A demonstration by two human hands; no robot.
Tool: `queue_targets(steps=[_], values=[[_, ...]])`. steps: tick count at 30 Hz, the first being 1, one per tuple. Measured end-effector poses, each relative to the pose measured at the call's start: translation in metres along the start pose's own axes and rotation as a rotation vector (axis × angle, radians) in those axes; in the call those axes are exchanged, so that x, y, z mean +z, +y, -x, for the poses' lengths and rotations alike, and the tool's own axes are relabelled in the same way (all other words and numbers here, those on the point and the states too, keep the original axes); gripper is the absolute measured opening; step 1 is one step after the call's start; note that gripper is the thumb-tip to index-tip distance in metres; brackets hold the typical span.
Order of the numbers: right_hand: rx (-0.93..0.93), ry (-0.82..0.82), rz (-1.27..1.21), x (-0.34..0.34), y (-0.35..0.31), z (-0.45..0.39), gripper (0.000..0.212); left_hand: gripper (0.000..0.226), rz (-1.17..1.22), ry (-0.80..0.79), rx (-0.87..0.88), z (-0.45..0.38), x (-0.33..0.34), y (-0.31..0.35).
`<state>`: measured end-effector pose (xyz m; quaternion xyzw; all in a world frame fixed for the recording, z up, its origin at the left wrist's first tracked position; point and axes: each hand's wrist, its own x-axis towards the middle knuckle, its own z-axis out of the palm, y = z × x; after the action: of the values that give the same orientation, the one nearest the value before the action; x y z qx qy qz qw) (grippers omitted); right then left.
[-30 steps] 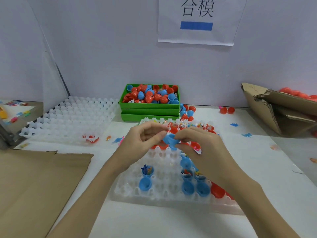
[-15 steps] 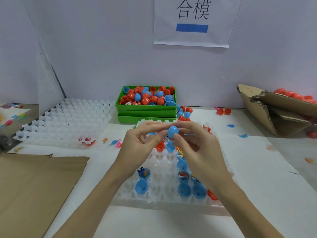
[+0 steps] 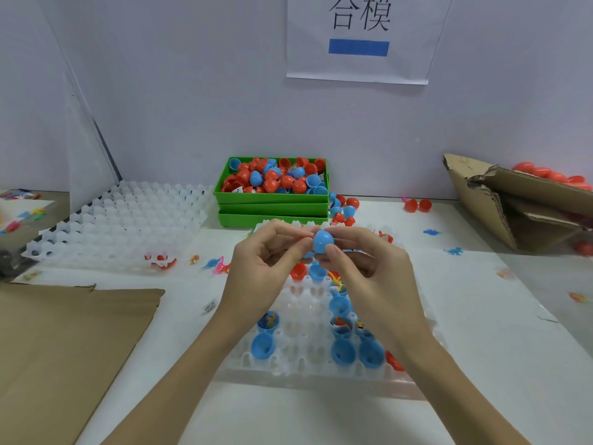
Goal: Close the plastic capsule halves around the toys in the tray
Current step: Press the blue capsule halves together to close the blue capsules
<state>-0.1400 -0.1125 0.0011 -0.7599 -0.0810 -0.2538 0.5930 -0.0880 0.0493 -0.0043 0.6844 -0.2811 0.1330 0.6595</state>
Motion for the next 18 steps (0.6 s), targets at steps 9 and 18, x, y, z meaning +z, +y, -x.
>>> queue_targets(steps=[9, 18], values=[[0.007, 0.006, 0.022, -0.0006, -0.0020, 0.0011, 0.029, 0.027, -0.175, -0.052, 0.084, 0.0026, -0.0010, -0.0002], [-0.012, -0.010, 0.042, -0.0017, -0.0067, 0.0031, 0.028, 0.031, -0.223, -0.084, 0.103, 0.0040, -0.0011, 0.0007]])
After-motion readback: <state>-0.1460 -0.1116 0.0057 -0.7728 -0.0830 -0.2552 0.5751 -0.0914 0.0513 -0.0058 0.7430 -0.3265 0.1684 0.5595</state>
